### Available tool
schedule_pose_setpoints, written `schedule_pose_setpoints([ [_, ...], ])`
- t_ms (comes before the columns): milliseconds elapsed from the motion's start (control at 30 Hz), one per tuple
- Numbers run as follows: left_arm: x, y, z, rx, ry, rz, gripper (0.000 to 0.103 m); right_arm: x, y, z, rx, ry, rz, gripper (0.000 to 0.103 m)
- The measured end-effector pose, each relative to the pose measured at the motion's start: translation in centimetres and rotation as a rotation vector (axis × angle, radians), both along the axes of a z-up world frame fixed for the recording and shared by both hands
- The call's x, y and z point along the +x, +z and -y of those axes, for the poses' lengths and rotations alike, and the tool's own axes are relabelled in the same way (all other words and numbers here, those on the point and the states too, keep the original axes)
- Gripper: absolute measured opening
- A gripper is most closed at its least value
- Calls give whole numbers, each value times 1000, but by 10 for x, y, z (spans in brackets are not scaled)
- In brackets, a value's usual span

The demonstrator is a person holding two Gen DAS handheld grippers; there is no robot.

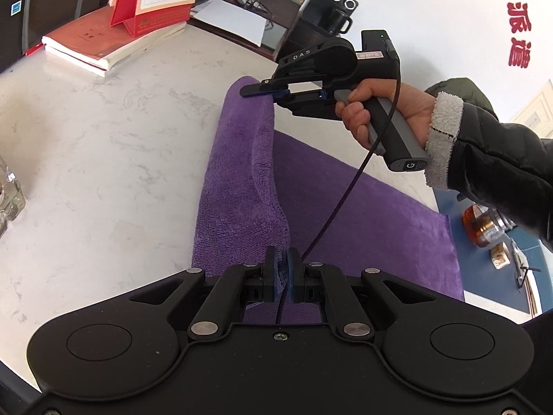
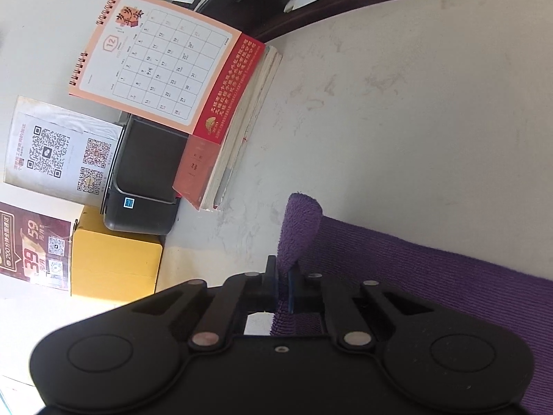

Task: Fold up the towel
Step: 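Lift the pinched towel edge with both grippers and carry it over the towel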

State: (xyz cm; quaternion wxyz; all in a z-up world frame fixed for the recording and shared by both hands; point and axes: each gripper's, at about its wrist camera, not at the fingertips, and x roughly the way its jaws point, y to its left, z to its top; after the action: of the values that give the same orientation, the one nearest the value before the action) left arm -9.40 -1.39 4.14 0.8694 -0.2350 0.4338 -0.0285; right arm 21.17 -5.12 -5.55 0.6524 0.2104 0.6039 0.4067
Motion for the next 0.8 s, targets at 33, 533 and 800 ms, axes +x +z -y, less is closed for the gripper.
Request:
schedule_pose_setpoints([
  [33,1,1,2,-1,-10,1,5,0,3,9,-5,-5,8,4],
  [533,15,8,77,-80,-219,18,5,0,31,122,-99,-66,102,4],
  [800,30,9,119,-113,-315,35,5,-4,44,181,-131,-99,146,4],
])
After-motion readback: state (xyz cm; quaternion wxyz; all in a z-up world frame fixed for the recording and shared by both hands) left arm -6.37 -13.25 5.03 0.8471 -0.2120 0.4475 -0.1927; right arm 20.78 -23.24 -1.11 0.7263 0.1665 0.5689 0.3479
